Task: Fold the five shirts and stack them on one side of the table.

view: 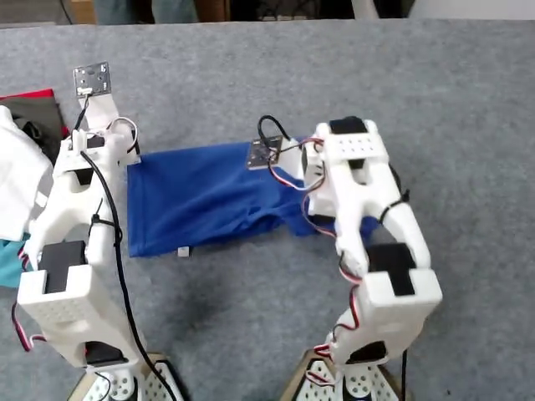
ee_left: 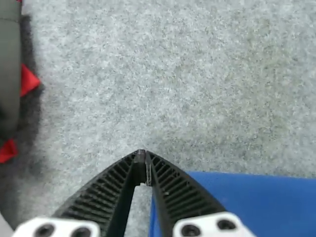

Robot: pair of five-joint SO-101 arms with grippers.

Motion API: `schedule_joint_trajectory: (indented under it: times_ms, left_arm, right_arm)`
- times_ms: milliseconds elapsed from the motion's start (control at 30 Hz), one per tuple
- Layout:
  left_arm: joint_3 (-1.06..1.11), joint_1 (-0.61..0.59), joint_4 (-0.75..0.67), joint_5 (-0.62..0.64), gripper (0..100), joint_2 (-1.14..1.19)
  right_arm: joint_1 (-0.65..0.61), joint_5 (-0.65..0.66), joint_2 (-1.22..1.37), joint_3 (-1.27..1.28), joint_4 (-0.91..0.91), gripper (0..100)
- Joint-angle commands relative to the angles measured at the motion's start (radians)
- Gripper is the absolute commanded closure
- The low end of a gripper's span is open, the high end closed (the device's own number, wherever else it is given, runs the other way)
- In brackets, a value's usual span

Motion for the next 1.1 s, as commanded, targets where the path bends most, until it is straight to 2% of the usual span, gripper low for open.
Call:
schedule_joint_trajectory:
  times_ms: [0, 333, 467, 567, 633, 733, 833, 933, 1000, 1067]
  left_arm:
    - [-0.028, 0.008, 0.005, -0.008, 97, -0.006]
    - [-0.031, 0.01, 0.005, -0.009, 97, -0.006]
    - [-0.031, 0.012, 0.005, -0.012, 97, -0.006]
    - [-0.031, 0.012, 0.005, -0.012, 97, -0.006]
    - [-0.031, 0.012, 0.005, -0.012, 97, -0.006]
    - [-0.033, 0.012, 0.005, -0.012, 97, -0.006]
    - [-0.033, 0.012, 0.005, -0.012, 97, -0.006]
    - [-0.033, 0.012, 0.005, -0.012, 97, -0.006]
    - [-0.033, 0.012, 0.005, -0.012, 97, -0.006]
    - [-0.031, 0.012, 0.005, -0.012, 97, -0.006]
  right_arm:
    - [-0.02, 0.032, 0.054, -0.12, -0.011, 98.5]
    - [-0.018, 0.011, 0.277, -0.466, -0.02, 97.5]
    - [-0.018, -0.126, 0.338, -0.581, -0.018, 83.2]
    - [-0.02, -0.147, 0.354, -0.644, -0.023, 74.2]
    - [-0.018, -0.153, 0.357, -0.694, -0.018, 71.9]
    - [0.005, -0.255, 0.352, -0.76, -0.006, 73.0]
    - [0.026, -0.295, 0.352, -0.849, 0.118, 76.7]
    - [0.029, -0.292, 0.354, -0.934, 0.331, 88.5]
    - [0.034, -0.304, 0.352, -0.966, 0.396, 99.3]
    - [0.054, -0.362, 0.325, -0.938, 0.394, 97.6]
